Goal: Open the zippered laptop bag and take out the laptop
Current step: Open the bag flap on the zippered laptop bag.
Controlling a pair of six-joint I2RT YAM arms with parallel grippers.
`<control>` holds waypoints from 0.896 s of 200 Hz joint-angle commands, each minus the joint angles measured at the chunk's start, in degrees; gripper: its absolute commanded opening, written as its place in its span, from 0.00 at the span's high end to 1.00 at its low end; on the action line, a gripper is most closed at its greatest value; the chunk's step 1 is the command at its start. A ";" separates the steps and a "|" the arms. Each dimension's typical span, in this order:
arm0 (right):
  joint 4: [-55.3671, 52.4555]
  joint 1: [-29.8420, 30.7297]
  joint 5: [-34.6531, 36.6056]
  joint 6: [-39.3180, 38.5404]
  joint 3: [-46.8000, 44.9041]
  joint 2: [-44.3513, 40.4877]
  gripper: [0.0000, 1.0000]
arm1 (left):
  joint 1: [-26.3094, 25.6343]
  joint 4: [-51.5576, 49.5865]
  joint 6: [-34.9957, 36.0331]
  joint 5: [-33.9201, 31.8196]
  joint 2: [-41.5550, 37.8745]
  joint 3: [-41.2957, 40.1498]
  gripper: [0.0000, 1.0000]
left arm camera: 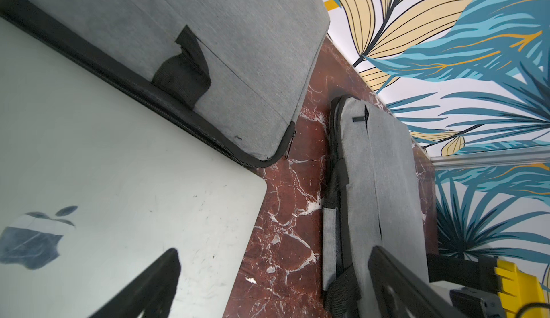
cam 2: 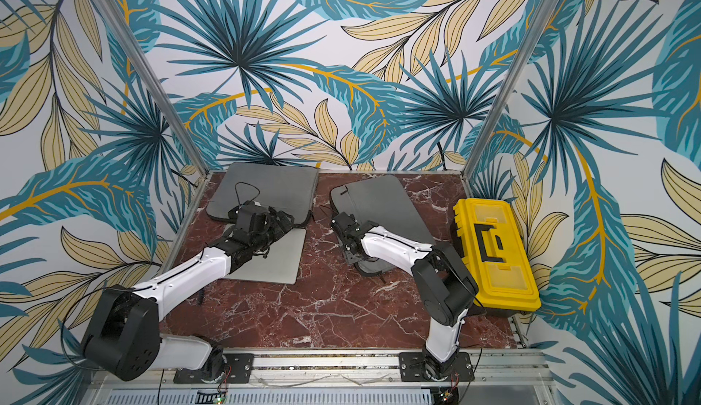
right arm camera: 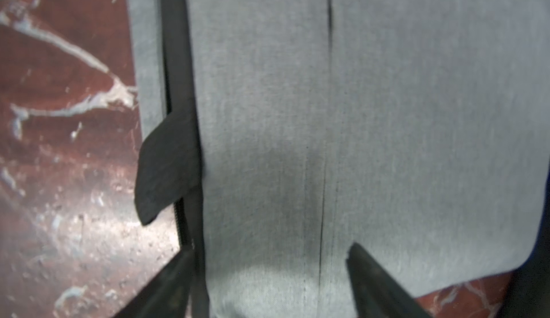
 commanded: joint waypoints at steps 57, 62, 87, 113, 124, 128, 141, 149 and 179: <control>0.04 0.19 3.31 1.17 0.39 2.39 0.36 | 0.39 0.34 0.43 0.52 0.48 -0.68 0.00; 0.20 0.19 3.55 1.29 0.32 2.46 0.36 | 0.37 0.36 0.42 0.79 0.76 -0.55 0.00; 1.49 0.27 4.33 1.34 -0.23 2.80 0.56 | 0.38 0.73 0.17 1.96 1.79 -0.16 0.00; 2.94 0.19 6.52 1.38 -0.18 2.21 0.89 | 0.40 1.46 -0.43 3.50 2.49 0.02 0.00; 3.38 0.24 6.98 1.13 0.10 1.05 0.98 | 0.42 1.87 -0.54 4.33 2.81 0.08 0.00; 3.70 0.22 7.13 0.89 0.10 0.41 0.99 | 0.38 2.10 -0.54 4.64 3.02 0.18 0.00; 4.97 0.20 7.40 0.48 -0.28 -2.17 1.00 | 0.42 3.03 -0.54 6.28 3.64 0.58 0.00; 5.83 0.23 7.56 0.07 -0.57 -3.95 1.00 | 0.34 3.75 -0.48 7.62 4.22 0.92 0.00; 7.94 0.11 7.53 -1.69 -1.21 -10.00 1.00 | -0.14 7.68 -0.45 13.80 7.29 2.78 0.01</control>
